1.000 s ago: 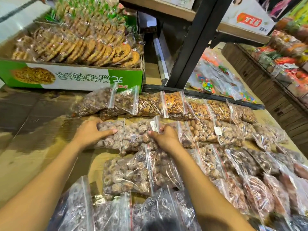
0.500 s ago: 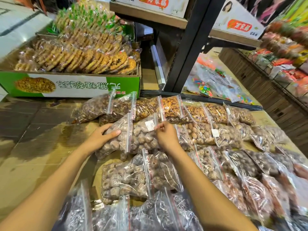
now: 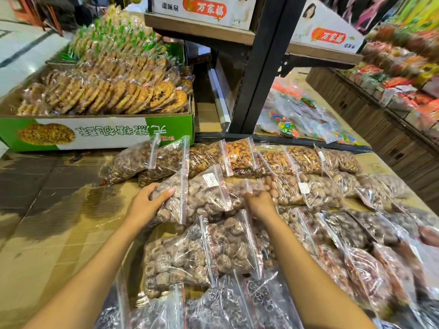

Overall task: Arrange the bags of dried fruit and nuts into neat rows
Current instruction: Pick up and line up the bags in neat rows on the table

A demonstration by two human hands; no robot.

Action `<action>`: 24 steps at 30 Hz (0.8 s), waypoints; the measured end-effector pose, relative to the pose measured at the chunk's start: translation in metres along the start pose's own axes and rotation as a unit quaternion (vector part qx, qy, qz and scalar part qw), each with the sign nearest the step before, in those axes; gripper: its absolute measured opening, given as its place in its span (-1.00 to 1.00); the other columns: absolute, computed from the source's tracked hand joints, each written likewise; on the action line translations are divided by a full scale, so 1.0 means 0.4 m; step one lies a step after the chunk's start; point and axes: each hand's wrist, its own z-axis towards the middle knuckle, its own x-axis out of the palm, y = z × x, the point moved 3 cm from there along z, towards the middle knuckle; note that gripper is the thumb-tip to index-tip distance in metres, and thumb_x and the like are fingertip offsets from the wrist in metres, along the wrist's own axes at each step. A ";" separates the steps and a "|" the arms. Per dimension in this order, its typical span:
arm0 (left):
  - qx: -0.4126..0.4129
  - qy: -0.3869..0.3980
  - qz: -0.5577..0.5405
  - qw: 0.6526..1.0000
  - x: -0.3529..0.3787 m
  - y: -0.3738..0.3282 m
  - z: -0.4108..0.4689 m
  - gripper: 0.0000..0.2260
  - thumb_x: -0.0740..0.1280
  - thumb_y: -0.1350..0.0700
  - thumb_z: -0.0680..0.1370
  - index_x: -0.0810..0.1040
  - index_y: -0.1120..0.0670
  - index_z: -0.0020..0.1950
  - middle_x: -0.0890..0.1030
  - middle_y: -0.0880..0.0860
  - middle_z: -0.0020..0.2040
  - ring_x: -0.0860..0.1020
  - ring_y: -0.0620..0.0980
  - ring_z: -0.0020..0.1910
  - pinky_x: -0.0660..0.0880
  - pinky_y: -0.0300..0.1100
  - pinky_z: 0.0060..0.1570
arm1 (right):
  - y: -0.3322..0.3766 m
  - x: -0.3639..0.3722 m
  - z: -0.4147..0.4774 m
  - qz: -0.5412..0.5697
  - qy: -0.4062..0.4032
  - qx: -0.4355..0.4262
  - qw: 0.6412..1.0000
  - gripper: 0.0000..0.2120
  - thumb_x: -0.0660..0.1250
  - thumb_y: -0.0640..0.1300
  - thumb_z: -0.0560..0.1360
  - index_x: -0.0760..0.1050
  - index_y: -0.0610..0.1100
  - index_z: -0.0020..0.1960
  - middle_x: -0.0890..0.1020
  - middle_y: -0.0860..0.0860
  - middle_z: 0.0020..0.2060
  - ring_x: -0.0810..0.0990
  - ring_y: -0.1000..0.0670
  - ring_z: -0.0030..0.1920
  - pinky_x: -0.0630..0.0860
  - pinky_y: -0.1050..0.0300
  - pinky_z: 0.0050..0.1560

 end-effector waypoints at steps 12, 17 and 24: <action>-0.005 -0.025 -0.004 1.000 0.023 0.011 0.027 -0.61 0.41 -0.31 0.35 0.56 0.00 -0.16 0.52 -0.07 -0.28 0.45 -0.08 -0.29 0.33 -0.13 -0.29 | 0.069 -0.035 0.051 0.241 -0.008 -0.092 0.966 -0.90 0.30 -0.20 0.51 0.56 -0.16 -0.15 0.64 -0.16 -0.12 0.53 -0.01 -0.25 0.54 0.12 -0.20; -0.037 -0.109 0.030 0.993 0.043 0.018 0.043 -0.41 0.28 -0.48 0.29 0.58 0.02 -0.09 0.55 -0.04 -0.19 0.46 -0.04 -0.23 0.33 -0.12 -0.26 | 0.036 -0.029 0.071 0.229 0.017 -0.040 0.972 -0.78 0.25 -0.26 0.54 0.46 -0.28 0.16 0.57 -0.10 0.08 0.55 0.06 -0.26 0.58 0.18 -0.29; -0.023 -0.008 0.083 0.996 0.027 0.032 0.052 -0.43 0.17 -0.54 0.34 0.54 -0.13 0.03 0.60 -0.07 -0.15 0.58 0.02 -0.10 0.52 -0.02 -0.04 | -0.018 -0.045 0.048 0.230 -0.010 -0.057 0.971 -0.84 0.29 -0.25 0.52 0.50 -0.37 -0.01 0.16 0.12 0.49 0.20 -0.04 0.47 0.30 -0.11 0.38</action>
